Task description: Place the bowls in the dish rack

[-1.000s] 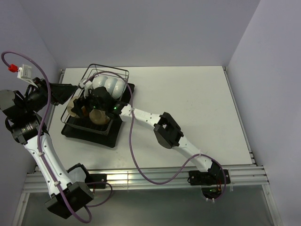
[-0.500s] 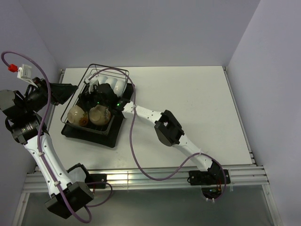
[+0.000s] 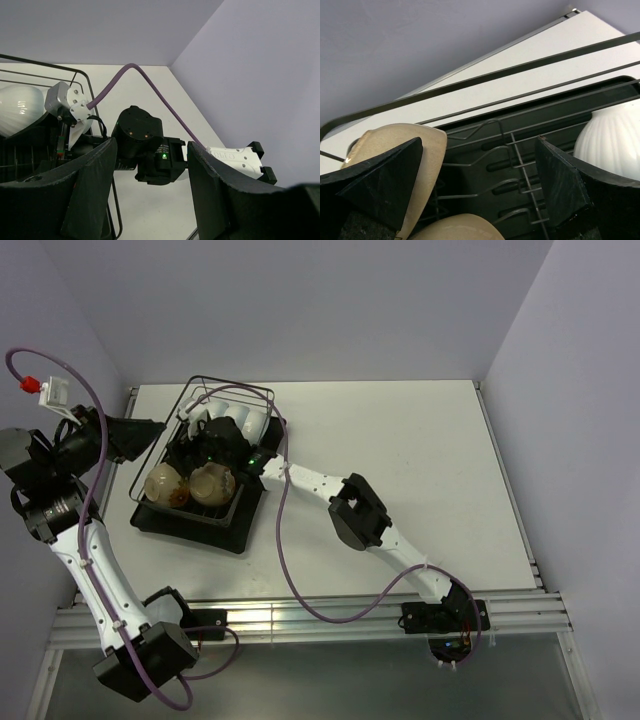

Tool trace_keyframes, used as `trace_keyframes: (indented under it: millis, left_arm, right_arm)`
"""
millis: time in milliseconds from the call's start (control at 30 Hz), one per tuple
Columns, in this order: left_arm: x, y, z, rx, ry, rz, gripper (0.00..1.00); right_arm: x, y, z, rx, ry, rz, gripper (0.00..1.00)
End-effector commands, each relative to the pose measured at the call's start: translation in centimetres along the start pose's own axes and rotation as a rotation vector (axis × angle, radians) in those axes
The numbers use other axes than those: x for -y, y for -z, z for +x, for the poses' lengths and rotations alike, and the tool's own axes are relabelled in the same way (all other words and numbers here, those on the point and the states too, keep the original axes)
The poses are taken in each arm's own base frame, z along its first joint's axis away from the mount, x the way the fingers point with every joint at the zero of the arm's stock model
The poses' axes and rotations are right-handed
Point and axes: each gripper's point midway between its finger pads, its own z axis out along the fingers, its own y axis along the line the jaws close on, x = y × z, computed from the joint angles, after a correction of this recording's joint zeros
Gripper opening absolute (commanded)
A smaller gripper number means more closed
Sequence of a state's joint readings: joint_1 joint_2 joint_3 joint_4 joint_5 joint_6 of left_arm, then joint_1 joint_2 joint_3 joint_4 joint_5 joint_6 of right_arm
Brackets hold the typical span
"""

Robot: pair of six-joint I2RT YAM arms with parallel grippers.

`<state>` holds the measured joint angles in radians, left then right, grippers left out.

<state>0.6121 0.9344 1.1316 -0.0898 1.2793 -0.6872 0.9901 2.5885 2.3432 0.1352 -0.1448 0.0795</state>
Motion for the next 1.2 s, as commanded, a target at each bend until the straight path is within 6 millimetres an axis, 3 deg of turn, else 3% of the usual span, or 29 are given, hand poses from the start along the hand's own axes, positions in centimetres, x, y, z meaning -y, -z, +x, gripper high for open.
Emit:
trace_keyframes:
  millis: [0,333,367,400,500,567,633,767,867,1067,1100,1167]
  left_arm:
    - [0.6,0.2,-0.4,-0.001,-0.056,0.009,0.64]
    - [-0.8,0.0,-0.7,-0.012,-0.055,-0.028,0.68]
    - [-1.4,0.0,0.2,-0.038,0.017,-0.047,0.69]
    - [-2.0,0.0,-0.1,-0.057,-0.034,-0.057,0.73]
    - [-4.1,0.7,1.7,-0.164,-0.030,-0.158,0.71]
    - [-6.6,1.7,2.2,-0.226,-0.134,-0.277,0.68]
    - [-8.8,3.1,3.9,-0.304,-0.109,-0.401,0.66]
    - [-11.5,5.5,5.4,-0.439,-0.258,-0.517,0.66]
    - [-12.4,6.7,5.9,-0.525,-0.347,-0.541,0.61]
    - [-14.6,9.4,8.4,-0.711,-0.441,-0.579,0.33]
    - [-14.8,9.7,8.7,-0.724,-0.459,-0.590,0.32]
    - [-15.2,10.2,9.5,-0.737,-0.498,-0.607,0.32]
  right_arm:
    - [0.5,0.6,-1.0,-0.011,0.068,0.034,1.00]
    - [1.6,2.0,-0.5,-0.079,0.157,0.075,1.00]
    - [1.6,2.2,-1.2,-0.070,0.156,0.077,1.00]
    - [1.6,2.3,-1.6,-0.063,0.149,0.076,1.00]
    - [1.6,2.9,-3.7,-0.035,0.133,0.070,1.00]
    - [1.3,3.5,-5.0,-0.020,0.119,0.055,1.00]
    - [1.5,4.3,-6.6,-0.003,0.112,0.052,1.00]
    - [1.5,5.7,-7.4,-0.009,0.075,0.019,1.00]
    - [1.5,6.8,-8.5,-0.003,0.036,-0.005,1.00]
    - [0.5,9.6,-11.5,0.006,-0.043,-0.082,1.00]
    - [0.4,10.4,-12.7,0.022,-0.056,-0.092,1.00]
    - [1.0,11.4,-13.1,0.014,-0.107,-0.105,1.00]
